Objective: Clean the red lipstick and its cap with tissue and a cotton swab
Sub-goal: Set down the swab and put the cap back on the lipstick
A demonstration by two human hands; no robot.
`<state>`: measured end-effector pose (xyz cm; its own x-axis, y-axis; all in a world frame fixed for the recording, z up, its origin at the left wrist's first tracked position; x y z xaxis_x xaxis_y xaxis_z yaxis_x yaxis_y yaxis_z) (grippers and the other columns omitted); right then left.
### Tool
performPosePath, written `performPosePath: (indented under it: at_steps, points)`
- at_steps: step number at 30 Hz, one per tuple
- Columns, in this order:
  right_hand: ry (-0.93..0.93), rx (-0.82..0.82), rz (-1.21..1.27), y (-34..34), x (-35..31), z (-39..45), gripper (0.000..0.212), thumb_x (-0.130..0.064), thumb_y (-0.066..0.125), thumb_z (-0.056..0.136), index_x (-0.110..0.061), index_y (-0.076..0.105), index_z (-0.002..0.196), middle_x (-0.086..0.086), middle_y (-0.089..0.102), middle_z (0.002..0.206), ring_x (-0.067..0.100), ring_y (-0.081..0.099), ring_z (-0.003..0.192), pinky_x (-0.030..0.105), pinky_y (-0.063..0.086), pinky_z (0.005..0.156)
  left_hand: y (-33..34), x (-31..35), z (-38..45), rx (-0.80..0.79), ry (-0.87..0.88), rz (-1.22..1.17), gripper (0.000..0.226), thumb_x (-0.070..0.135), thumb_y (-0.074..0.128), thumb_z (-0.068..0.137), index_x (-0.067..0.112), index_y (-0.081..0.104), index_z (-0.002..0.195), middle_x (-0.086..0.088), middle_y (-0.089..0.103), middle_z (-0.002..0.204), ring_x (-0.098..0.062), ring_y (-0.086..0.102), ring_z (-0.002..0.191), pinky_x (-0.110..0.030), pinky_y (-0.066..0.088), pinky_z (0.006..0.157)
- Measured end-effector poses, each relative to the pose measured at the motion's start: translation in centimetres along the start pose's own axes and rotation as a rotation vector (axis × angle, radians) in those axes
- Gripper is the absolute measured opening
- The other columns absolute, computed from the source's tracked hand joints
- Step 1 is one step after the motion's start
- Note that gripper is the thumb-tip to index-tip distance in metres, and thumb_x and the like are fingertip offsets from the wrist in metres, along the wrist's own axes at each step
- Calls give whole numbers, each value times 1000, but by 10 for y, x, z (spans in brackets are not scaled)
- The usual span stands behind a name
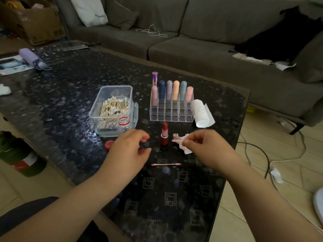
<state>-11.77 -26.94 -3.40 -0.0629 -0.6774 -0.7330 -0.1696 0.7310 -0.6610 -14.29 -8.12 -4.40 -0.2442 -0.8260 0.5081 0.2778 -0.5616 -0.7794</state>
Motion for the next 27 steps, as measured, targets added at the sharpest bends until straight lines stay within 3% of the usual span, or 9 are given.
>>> performPosePath:
  at_steps: [4, 8, 11, 13, 16, 18, 20, 23, 27]
  points:
    - [-34, -20, -37, 7, -4, -1, 16, -31, 58, 89, -29, 65, 75, -7, 55, 59, 2, 47, 46, 9, 36, 41, 7, -13, -3, -93, -8, 188, 36, 22, 68, 77, 12, 60, 110, -5, 61, 109, -20, 50, 105, -26, 37, 90]
    - [-58, -23, -47, 13, -5, -2, 12, -31, 59, 88, -25, 68, 84, -9, 60, 71, 3, 53, 63, 14, 37, 54, 17, -14, 2, -179, 7, 325, 16, 26, 57, 83, 15, 58, 95, -3, 60, 105, -18, 49, 103, -25, 36, 85]
    - [-76, -32, -62, 16, -7, -3, 11, -32, 59, 88, -27, 68, 85, -11, 64, 81, 1, 57, 74, 11, 39, 59, 24, -22, 2, -212, -24, 332, 17, 23, 56, 84, 15, 59, 99, -3, 59, 108, -19, 49, 105, -26, 38, 86]
    - [-100, -29, -57, 14, -10, -5, 10, -32, 58, 88, -29, 67, 84, -14, 63, 81, 0, 58, 74, 9, 40, 59, 23, -22, 1, -163, -36, 210, 19, 22, 58, 84, 19, 59, 103, 1, 57, 108, -16, 48, 105, -24, 37, 87]
    - [-170, 25, -30, 5, -16, -10, 11, -32, 59, 87, -30, 66, 79, -12, 64, 69, 0, 57, 62, 6, 41, 53, 10, -11, 0, -71, -83, -181, 18, 18, 60, 83, 29, 58, 97, 13, 58, 100, -3, 54, 95, -16, 42, 83]
    - [-216, 63, 11, -4, -21, -14, 11, -30, 60, 86, -30, 66, 76, -14, 62, 60, 0, 52, 50, 7, 38, 45, 6, -6, 3, -156, -122, -428, 21, 16, 58, 85, 36, 58, 93, 16, 63, 95, 2, 58, 93, -13, 44, 81]
    - [-258, 84, 22, -10, -25, -18, 11, -29, 60, 85, -30, 66, 75, -15, 58, 56, 1, 47, 45, 8, 36, 42, 4, -4, 5, -252, -151, -617, 25, 15, 54, 88, 39, 59, 92, 15, 68, 92, 2, 62, 90, -20, 48, 85]
    - [-325, 95, -15, -12, -31, -21, 10, -29, 60, 83, -30, 66, 75, -17, 55, 52, 3, 45, 44, 9, 34, 42, -2, -2, 4, -297, -189, -740, 28, 16, 49, 90, 40, 61, 92, 17, 68, 93, -2, 65, 85, -24, 52, 83]
    - [-376, 90, -29, -8, -36, -22, 10, -30, 60, 82, -30, 65, 74, -14, 56, 55, 4, 45, 45, 8, 33, 43, -8, 3, 1, -333, -163, -742, 25, 17, 47, 90, 38, 59, 97, 20, 64, 94, 2, 64, 83, -7, 47, 74]
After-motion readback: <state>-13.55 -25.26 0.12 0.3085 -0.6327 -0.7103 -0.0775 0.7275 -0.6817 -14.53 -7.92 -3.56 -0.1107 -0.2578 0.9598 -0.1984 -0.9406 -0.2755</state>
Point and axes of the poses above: each hand's wrist, its own z-axis towards the middle knuckle, its own y-axis out of the palm, x = y × z, the point moved 4 cm from there along z, towards the middle knuckle
